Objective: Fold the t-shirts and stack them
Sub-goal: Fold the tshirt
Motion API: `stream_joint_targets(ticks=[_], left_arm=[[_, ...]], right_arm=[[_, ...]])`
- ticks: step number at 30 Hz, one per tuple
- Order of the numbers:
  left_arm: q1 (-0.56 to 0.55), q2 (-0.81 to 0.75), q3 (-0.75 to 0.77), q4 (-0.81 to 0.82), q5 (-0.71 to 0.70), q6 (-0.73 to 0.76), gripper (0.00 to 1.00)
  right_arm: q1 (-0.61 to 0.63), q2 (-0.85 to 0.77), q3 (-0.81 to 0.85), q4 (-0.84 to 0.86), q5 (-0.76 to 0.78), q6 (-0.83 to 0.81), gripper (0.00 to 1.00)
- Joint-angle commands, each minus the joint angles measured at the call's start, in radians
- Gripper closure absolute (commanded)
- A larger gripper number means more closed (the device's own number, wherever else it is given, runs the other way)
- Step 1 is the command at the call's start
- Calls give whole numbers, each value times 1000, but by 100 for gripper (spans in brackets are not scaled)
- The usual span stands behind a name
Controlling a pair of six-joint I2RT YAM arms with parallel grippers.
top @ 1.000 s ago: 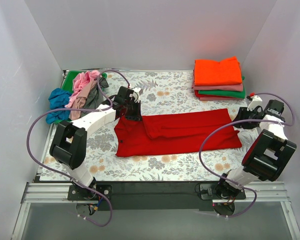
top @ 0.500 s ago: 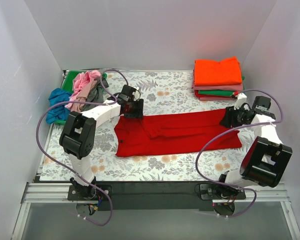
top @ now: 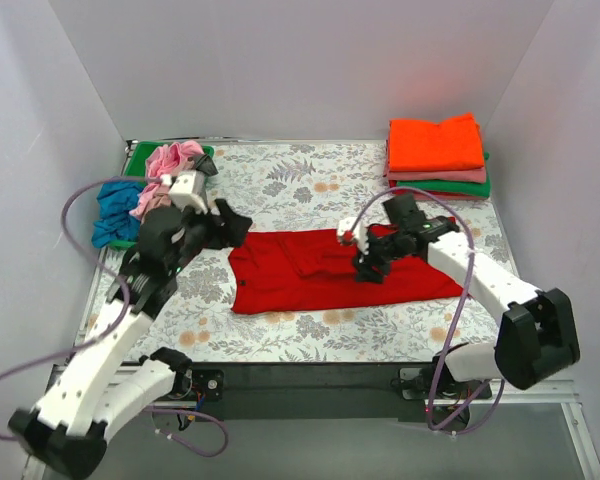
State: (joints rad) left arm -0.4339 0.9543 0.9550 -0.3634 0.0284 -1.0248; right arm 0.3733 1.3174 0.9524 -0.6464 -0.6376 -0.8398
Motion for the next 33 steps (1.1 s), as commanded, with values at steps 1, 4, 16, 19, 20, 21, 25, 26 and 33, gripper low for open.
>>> stream_joint_targets(ticks=[1, 4, 16, 19, 20, 21, 25, 26, 33], left_arm=[[9, -182, -136, -84, 64, -66, 28], [9, -310, -199, -114, 76, -124, 28], [9, -434, -260, -143, 62, -182, 28], [7, -442, -256, -147, 70, -192, 29], [9, -442, -256, -150, 76, -199, 29], [9, -448, -259, -152, 80, -207, 29], [7, -465, -266, -157, 79, -247, 29], [9, -465, -269, -176, 52, -308, 29], [7, -373, -321, -345, 21, -699, 30]], right_arm=[[209, 80, 122, 60, 194, 22, 43], [329, 206, 210, 68, 344, 64, 43], [520, 491, 428, 77, 544, 105, 44], [520, 522, 447, 74, 558, 110, 45], [521, 528, 448, 76, 556, 110, 46], [520, 537, 447, 76, 547, 111, 46], [530, 557, 453, 67, 546, 114, 49], [530, 553, 459, 59, 538, 120, 49], [422, 379, 453, -48, 347, 88, 44]])
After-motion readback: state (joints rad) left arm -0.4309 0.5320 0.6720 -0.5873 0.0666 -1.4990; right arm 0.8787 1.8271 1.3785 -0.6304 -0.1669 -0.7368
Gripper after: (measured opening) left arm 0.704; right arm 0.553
